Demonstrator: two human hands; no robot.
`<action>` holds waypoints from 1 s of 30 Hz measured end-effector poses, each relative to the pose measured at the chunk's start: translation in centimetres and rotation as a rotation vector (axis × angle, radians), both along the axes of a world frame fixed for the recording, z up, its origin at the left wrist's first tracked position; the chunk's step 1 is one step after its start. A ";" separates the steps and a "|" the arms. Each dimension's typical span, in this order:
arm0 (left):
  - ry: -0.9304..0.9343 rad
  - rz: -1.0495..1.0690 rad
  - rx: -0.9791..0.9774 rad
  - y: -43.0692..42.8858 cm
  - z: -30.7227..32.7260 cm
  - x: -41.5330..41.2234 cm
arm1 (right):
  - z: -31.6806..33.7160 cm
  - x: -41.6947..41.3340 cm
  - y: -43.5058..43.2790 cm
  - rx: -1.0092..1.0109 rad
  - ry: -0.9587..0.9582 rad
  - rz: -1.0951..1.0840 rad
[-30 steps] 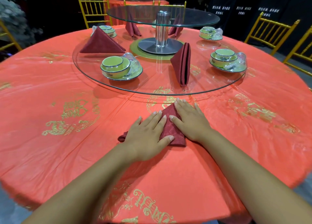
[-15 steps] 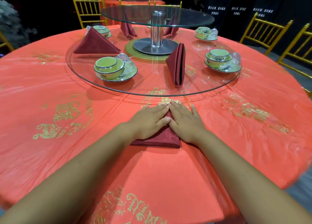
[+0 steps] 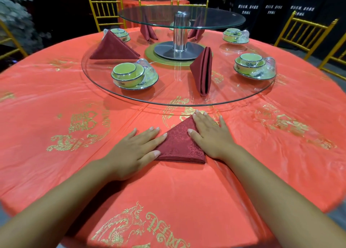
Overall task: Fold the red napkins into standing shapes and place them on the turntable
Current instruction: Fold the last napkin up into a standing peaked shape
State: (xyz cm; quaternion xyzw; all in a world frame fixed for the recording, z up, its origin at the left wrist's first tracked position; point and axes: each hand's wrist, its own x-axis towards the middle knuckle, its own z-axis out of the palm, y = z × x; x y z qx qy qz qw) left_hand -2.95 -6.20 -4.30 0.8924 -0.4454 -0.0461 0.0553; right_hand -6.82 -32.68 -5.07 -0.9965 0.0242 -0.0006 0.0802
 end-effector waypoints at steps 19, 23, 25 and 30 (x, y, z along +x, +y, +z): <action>-0.063 0.037 0.016 -0.3 -0.3 -0.2 | 2.1 -9.6 6.7 -0.097 -0.071 0.471; -0.054 0.035 0.003 -0.2 -0.4 -0.1 | 2.3 -10.7 5.4 -0.102 -0.125 0.435; -0.067 0.034 0.016 -0.2 -0.5 0.0 | 2.4 -11.3 4.5 -0.078 -0.140 0.414; -0.061 0.035 0.027 -0.2 -0.6 0.0 | 2.3 -11.6 2.5 0.151 -0.277 0.294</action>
